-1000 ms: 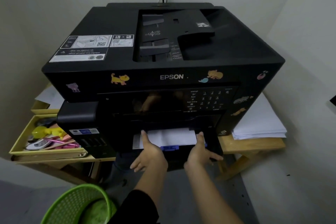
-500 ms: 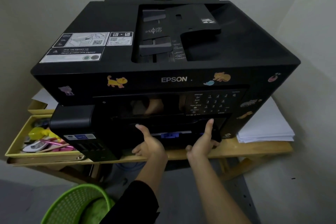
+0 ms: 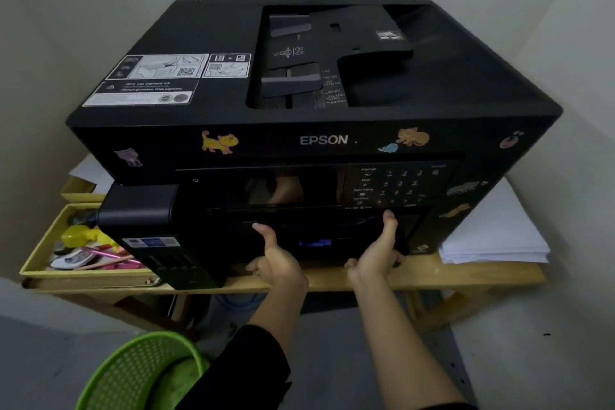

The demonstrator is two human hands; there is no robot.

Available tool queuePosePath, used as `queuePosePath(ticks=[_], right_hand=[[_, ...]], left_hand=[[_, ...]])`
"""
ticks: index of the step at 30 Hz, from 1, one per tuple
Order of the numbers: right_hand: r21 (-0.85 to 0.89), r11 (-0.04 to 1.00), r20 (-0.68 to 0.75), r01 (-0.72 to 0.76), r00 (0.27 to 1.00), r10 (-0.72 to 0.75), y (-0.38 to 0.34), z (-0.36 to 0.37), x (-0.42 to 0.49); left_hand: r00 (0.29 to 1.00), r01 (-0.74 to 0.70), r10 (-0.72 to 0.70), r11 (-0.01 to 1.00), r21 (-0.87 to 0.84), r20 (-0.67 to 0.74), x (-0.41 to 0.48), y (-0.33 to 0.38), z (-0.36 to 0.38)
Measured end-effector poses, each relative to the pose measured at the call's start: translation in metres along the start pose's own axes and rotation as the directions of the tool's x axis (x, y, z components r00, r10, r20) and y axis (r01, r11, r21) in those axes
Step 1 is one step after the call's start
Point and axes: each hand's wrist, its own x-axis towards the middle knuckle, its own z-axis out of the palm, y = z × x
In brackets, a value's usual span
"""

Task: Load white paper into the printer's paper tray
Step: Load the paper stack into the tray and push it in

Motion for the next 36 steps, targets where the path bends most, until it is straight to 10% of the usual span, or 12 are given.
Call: queuePosePath(ticks=[25, 36], right_hand=[[-0.007, 0.999, 0.258, -0.043, 0.965, 0.043, -0.032, 0.004, -0.008], [-0.229, 0.973, 0.364, -0.042, 0.923, 0.125, -0.029, -0.022, -0.001]], left_hand=[[0.976, -0.036, 0.065, 0.989, -0.142, 0.206, 0.014, 0.007, 0.003], [0.953, -0.157, 0.024, 0.892, 0.423, 0.303, 0.01, 0.031, -0.028]])
